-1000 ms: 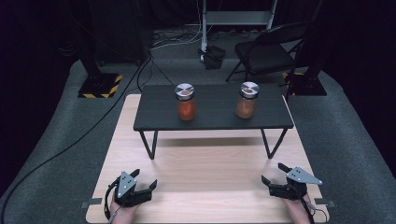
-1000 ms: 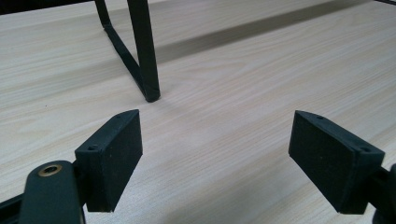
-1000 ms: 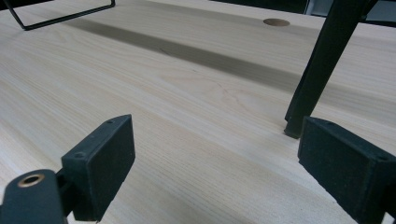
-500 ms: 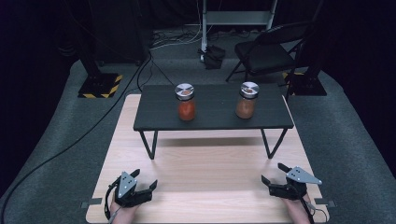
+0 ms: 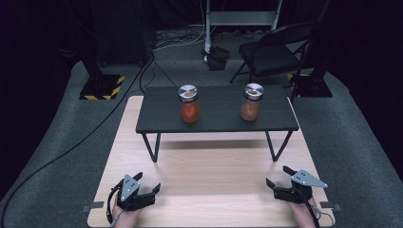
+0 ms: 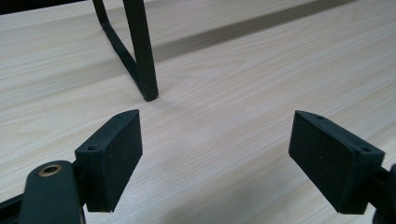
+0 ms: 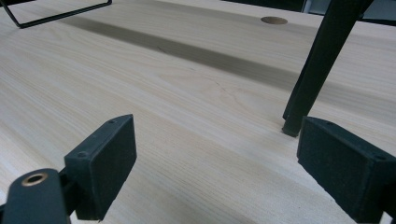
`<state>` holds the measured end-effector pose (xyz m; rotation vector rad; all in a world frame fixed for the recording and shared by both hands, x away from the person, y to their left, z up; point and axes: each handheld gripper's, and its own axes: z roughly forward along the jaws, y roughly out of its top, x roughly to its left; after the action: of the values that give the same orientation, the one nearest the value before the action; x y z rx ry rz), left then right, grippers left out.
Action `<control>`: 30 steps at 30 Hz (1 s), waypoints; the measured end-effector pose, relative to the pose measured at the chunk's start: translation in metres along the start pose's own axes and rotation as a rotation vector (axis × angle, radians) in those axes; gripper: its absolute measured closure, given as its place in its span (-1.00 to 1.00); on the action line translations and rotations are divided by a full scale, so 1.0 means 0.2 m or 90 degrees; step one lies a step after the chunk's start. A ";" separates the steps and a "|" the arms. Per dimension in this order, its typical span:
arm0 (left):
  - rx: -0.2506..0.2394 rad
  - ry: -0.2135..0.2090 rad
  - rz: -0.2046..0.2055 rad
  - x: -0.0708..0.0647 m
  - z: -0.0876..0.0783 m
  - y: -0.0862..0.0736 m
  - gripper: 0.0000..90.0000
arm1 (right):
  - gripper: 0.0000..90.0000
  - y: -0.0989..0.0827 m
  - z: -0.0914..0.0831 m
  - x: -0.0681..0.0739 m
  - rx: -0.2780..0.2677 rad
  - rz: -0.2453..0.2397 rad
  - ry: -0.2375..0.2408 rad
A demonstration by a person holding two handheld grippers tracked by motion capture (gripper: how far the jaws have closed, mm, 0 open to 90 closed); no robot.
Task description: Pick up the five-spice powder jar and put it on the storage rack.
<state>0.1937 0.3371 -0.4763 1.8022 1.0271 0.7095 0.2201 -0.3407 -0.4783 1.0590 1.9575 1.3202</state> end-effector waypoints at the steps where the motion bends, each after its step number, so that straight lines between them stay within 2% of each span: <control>1: 0.000 0.000 0.001 0.00 0.00 0.00 -0.61 | -0.75 0.00 0.00 0.00 0.001 -0.001 0.001; 30: 0.003 -0.001 0.004 0.00 0.00 0.00 -0.61 | -0.75 0.01 0.00 0.00 0.006 -0.004 0.000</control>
<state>0.1942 0.3359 -0.4757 1.8105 1.0238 0.7107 0.2203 -0.3394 -0.4770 1.0566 1.9677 1.3092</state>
